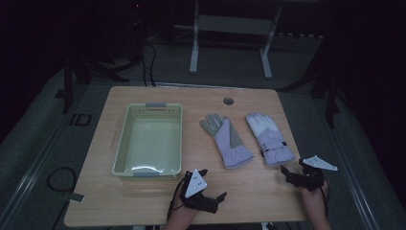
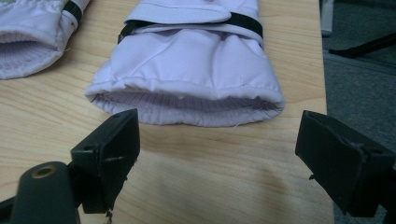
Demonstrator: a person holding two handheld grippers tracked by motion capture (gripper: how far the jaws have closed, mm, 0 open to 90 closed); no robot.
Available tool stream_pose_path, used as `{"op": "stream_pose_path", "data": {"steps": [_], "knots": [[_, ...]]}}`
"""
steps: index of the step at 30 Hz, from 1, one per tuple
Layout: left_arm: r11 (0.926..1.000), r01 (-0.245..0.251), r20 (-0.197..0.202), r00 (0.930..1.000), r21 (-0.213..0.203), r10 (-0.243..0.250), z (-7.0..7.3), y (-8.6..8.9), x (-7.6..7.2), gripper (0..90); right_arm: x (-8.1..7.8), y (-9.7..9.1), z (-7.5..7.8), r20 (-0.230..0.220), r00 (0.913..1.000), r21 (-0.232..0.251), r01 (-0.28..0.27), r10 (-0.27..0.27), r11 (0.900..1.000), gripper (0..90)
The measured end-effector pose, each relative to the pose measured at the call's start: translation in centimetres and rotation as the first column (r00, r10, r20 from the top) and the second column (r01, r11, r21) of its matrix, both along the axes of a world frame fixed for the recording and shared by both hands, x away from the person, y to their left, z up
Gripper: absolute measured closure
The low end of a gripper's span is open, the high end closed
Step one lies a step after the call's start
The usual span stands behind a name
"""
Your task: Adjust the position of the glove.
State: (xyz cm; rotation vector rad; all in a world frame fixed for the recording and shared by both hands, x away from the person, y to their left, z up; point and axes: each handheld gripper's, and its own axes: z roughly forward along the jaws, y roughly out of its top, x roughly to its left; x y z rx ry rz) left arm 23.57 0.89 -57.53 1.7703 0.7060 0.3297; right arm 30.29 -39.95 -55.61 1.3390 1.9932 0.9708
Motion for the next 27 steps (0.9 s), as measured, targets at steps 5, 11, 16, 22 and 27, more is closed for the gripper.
{"op": "stream_pose_path", "data": {"steps": [5,11,16,22,27], "knots": [[1.0000,0.004,-0.006,1.0000,-0.001,-0.004,0.0,0.1,0.1,0.1,0.0,-0.1,0.0,0.003,1.0000,0.010,-0.003,0.003,0.9999,13.8],[0.9996,0.022,0.000,0.9997,0.017,-0.022,0.0,-0.2,0.0,0.1,-0.1,-0.3,0.1,-0.008,0.9999,0.034,-0.012,0.012,0.9993,13.7],[0.9996,0.022,0.001,0.9998,0.018,-0.022,0.0,-0.2,0.0,0.1,0.2,0.1,0.9,-0.030,0.9979,0.016,-0.057,0.057,0.9983,13.3],[0.9994,0.022,0.008,0.9997,0.026,-0.022,0.0,-0.2,0.0,0.1,0.6,1.1,2.5,-0.045,0.9920,0.035,-0.116,0.118,0.9926,11.3],[0.9994,0.022,0.008,0.9997,0.025,-0.023,0.0,-0.2,0.0,0.1,0.8,1.9,4.0,-0.019,0.9965,0.020,-0.081,0.081,0.9966,15.0]]}}
